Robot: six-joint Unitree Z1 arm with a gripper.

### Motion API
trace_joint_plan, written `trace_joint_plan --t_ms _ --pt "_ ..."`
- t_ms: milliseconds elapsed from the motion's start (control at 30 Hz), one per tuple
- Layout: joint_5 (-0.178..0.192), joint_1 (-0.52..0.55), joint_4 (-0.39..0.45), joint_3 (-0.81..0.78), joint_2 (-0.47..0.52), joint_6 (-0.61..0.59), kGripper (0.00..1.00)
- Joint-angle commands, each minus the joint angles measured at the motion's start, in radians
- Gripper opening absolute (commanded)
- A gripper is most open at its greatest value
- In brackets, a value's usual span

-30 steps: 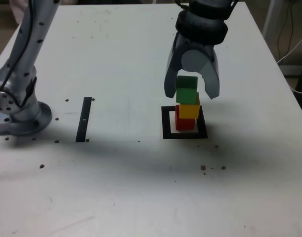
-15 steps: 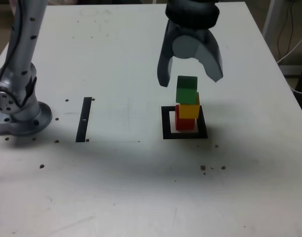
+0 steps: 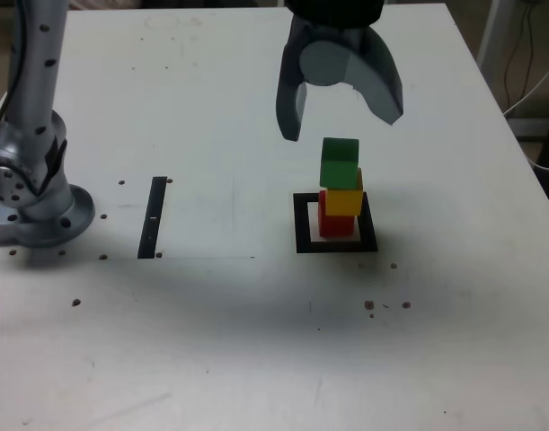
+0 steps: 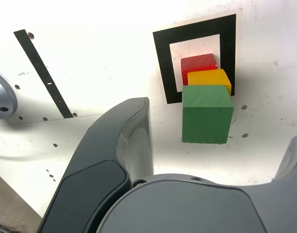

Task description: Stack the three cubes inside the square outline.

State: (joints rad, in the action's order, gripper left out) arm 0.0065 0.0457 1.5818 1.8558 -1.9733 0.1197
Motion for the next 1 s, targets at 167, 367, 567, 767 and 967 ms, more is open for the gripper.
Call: trace_joint_plan --t_ms 167,367,567,767,967 --pt "0.005 0.002 0.010 -0.098 0.078 0.001 1.00" --pt "0.018 0.001 0.008 -0.207 0.157 -0.005 1.00" --pt "0.035 -0.008 0.001 -0.320 0.228 -0.008 1.00" --pt "0.049 -0.014 -0.022 -0.449 0.316 -0.021 1.00" --pt "0.053 -0.017 -0.063 -0.571 0.394 -0.031 1.00"
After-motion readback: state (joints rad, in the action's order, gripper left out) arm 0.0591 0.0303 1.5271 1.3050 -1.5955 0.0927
